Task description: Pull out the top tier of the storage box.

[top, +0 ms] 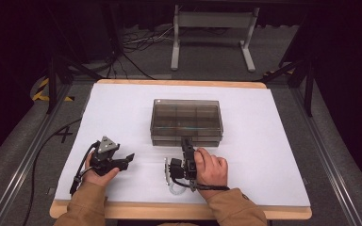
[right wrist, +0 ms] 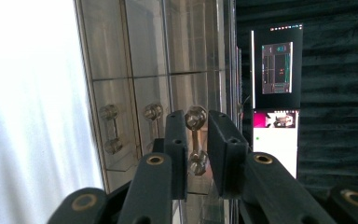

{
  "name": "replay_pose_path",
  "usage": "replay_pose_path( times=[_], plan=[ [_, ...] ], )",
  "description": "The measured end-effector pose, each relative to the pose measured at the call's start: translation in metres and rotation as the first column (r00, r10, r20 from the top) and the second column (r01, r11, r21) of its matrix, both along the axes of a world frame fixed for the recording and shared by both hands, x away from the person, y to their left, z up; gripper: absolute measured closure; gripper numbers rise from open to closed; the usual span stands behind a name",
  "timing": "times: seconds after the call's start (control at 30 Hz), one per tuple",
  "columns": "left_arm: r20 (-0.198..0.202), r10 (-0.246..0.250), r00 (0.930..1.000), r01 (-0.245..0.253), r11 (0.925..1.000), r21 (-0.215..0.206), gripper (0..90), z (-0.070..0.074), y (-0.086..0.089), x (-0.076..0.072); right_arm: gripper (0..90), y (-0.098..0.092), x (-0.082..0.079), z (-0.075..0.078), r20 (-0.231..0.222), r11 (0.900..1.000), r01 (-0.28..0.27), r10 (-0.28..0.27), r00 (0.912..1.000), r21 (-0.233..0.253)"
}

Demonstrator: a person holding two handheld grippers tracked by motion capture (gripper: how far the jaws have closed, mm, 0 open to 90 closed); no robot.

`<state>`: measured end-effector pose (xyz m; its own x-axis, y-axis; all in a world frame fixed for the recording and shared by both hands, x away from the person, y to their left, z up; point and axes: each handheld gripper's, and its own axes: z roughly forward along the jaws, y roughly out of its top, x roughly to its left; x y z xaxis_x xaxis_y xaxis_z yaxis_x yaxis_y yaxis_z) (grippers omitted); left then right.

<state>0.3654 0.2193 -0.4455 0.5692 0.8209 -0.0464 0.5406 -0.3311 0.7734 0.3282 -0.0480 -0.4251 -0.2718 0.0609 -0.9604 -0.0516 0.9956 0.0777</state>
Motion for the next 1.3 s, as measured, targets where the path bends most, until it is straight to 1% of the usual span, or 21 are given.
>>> replay_pose_path(
  times=[0.03, 0.07, 0.2, 0.3, 0.4, 0.47, 0.5, 0.57, 0.6, 0.63, 0.67, 0.7, 0.77, 0.8, 0.83, 0.87, 1.0, 1.13, 1.27, 1.3],
  plan=[
    [0.000, -0.001, 1.0000, 0.001, 1.0000, -0.001, 29.8, 0.000, 0.000, 0.000, 75.6, -0.001, 0.000, 0.001, -0.002, 1.000, -0.003, 0.003, 1.0000, -0.005],
    [0.001, -0.002, 1.0000, 0.002, 1.0000, 0.000, 29.8, 0.000, 0.000, 0.000, 74.9, -0.002, 0.000, 0.001, 0.001, 1.000, -0.015, 0.015, 0.9999, 0.001],
    [-0.001, -0.003, 1.0000, 0.003, 1.0000, 0.000, 29.8, 0.000, 0.000, 0.000, 71.5, -0.004, -0.002, 0.002, 0.001, 1.000, -0.020, 0.020, 0.9998, 0.013],
    [0.001, -0.003, 1.0000, 0.003, 1.0000, 0.003, 29.8, 0.000, -0.001, 0.001, 68.8, -0.006, -0.003, 0.003, 0.007, 0.999, -0.043, 0.042, 0.9991, 0.022],
    [0.001, -0.003, 1.0000, 0.003, 1.0000, 0.003, 29.8, 0.000, -0.001, 0.001, 67.3, -0.009, -0.003, 0.005, 0.006, 0.997, -0.063, 0.063, 0.9980, 0.041],
    [0.001, -0.004, 1.0000, 0.004, 1.0000, 0.004, 29.8, 0.000, -0.001, 0.001, 66.4, -0.012, -0.004, 0.005, 0.012, 0.996, -0.065, 0.064, 0.9979, 0.062],
    [0.001, -0.002, 1.0000, 0.002, 1.0000, 0.002, 29.8, 0.000, -0.001, 0.001, 65.8, -0.013, -0.003, 0.005, 0.010, 0.996, -0.069, 0.069, 0.9976, 0.059],
    [0.002, -0.001, 1.0000, 0.001, 1.0000, 0.001, 29.9, 0.000, -0.001, 0.001, 64.6, -0.016, -0.003, 0.006, 0.003, 0.994, -0.073, 0.073, 0.9973, 0.084],
    [0.002, -0.001, 1.0000, 0.001, 1.0000, 0.001, 29.9, 0.000, -0.001, 0.001, 64.6, -0.016, -0.003, 0.006, 0.003, 0.994, -0.073, 0.073, 0.9973, 0.084],
    [0.002, 0.000, 1.0000, 0.000, 1.0000, 0.002, 29.9, 0.000, -0.001, 0.001, 63.7, -0.020, -0.002, 0.007, -0.008, 0.990, -0.080, 0.081, 0.9967, 0.114],
    [0.002, 0.000, 1.0000, 0.000, 1.0000, 0.002, 29.8, 0.000, -0.001, 0.001, 63.3, -0.022, -0.002, 0.007, -0.007, 0.989, -0.085, 0.086, 0.9962, 0.125],
    [0.002, 0.000, 1.0000, 0.000, 1.0000, 0.002, 29.9, 0.000, -0.001, 0.001, 63.3, -0.022, -0.002, 0.007, -0.007, 0.989, -0.085, 0.086, 0.9962, 0.125],
    [0.002, -0.001, 1.0000, 0.001, 1.0000, 0.004, 29.8, 0.000, -0.001, 0.001, 63.0, -0.025, -0.003, 0.009, -0.014, 0.984, -0.094, 0.097, 0.9952, 0.152],
    [0.002, 0.000, 1.0000, 0.000, 1.0000, 0.004, 29.9, 0.000, -0.001, 0.001, 62.8, -0.027, -0.003, 0.010, -0.011, 0.981, -0.108, 0.111, 0.9937, 0.159],
    [0.002, 0.001, 1.0000, -0.001, 1.0000, 0.003, 29.9, 0.000, -0.001, 0.001, 62.6, -0.028, -0.004, 0.010, -0.012, 0.980, -0.110, 0.113, 0.9935, 0.167],
    [0.002, 0.001, 1.0000, -0.001, 1.0000, 0.003, 29.9, 0.000, -0.001, 0.001, 62.5, -0.029, -0.004, 0.010, -0.012, 0.980, -0.118, 0.121, 0.9926, 0.163],
    [0.002, 0.000, 1.0000, 0.000, 1.0000, 0.005, 29.9, 0.000, -0.001, 0.001, 62.1, -0.035, -0.003, 0.009, -0.022, 0.978, -0.107, 0.112, 0.9934, 0.180],
    [0.002, -0.001, 1.0000, 0.001, 1.0000, 0.005, 29.8, -0.001, -0.001, 0.001, 61.7, -0.041, -0.003, 0.010, -0.027, 0.969, -0.118, 0.127, 0.9916, 0.218],
    [0.001, 0.000, 1.0000, 0.000, 1.0000, 0.004, 29.9, 0.000, -0.001, 0.001, 61.2, -0.048, -0.003, 0.012, -0.051, 0.952, -0.128, 0.147, 0.9878, 0.277],
    [0.001, 0.000, 1.0000, 0.000, 1.0000, 0.004, 29.9, 0.000, -0.001, 0.001, 61.2, -0.050, -0.003, 0.011, -0.056, 0.946, -0.131, 0.154, 0.9864, 0.297]
  ],
)
